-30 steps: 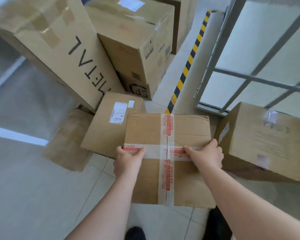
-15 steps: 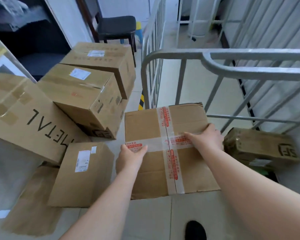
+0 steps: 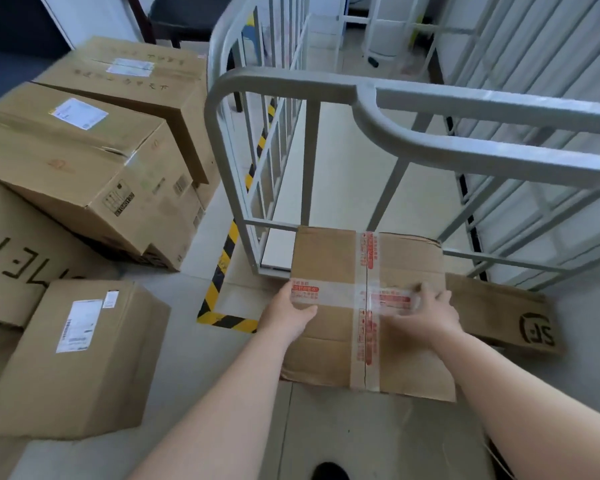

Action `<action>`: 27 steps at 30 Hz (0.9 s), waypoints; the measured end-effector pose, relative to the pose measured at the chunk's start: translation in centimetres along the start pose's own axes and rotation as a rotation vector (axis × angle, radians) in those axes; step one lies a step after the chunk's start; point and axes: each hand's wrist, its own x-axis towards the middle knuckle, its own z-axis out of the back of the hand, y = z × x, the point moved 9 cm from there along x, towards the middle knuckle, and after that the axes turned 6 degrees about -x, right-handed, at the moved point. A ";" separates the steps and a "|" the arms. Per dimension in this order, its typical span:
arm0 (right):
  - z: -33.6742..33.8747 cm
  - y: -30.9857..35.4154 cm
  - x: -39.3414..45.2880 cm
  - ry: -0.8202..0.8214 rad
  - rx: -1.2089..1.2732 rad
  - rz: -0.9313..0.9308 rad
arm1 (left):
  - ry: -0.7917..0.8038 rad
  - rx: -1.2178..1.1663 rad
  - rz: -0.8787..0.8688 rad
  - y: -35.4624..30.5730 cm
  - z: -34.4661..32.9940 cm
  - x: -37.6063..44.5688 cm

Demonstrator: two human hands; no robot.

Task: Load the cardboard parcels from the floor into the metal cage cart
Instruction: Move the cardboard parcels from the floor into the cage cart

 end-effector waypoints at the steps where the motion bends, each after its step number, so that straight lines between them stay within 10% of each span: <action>1: -1.8 0.2 0.5 0.088 -0.070 0.018 | 0.018 0.035 -0.001 0.3 -0.4 0.5; 10: -5.8 16.2 -3.4 -0.089 -0.321 0.380 | -0.082 -0.084 -0.011 4.1 8.7 0.5; 16: -18.4 33.5 -16.7 0.041 -0.447 0.807 | -0.443 -0.315 0.238 21.6 26.2 -6.4; 27: -48.0 50.6 -39.1 0.480 -0.505 0.881 | -0.712 -0.428 0.625 52.3 48.5 -22.3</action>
